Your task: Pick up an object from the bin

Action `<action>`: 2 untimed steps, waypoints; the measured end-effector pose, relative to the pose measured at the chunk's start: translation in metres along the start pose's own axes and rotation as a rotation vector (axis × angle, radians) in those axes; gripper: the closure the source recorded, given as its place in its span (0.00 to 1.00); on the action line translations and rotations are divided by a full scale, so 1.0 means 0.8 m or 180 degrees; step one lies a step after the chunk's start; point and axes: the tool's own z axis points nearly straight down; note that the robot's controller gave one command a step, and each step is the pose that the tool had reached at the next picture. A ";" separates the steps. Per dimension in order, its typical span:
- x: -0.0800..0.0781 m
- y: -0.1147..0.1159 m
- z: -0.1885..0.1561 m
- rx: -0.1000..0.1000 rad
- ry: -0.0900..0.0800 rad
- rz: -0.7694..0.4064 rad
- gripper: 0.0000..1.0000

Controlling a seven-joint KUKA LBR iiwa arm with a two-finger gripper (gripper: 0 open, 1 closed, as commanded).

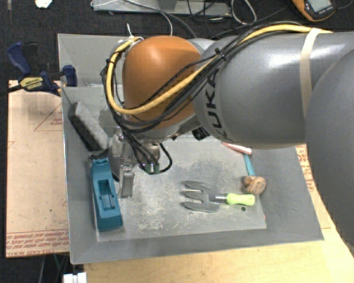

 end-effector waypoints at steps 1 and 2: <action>-0.002 -0.002 -0.006 -0.0006 -0.0026 0.0015 0.00; 0.002 0.000 0.090 -0.0011 -0.0026 0.0237 0.00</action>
Offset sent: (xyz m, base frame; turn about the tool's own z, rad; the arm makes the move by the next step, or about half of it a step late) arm -0.0050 -0.0009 -0.0968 0.0988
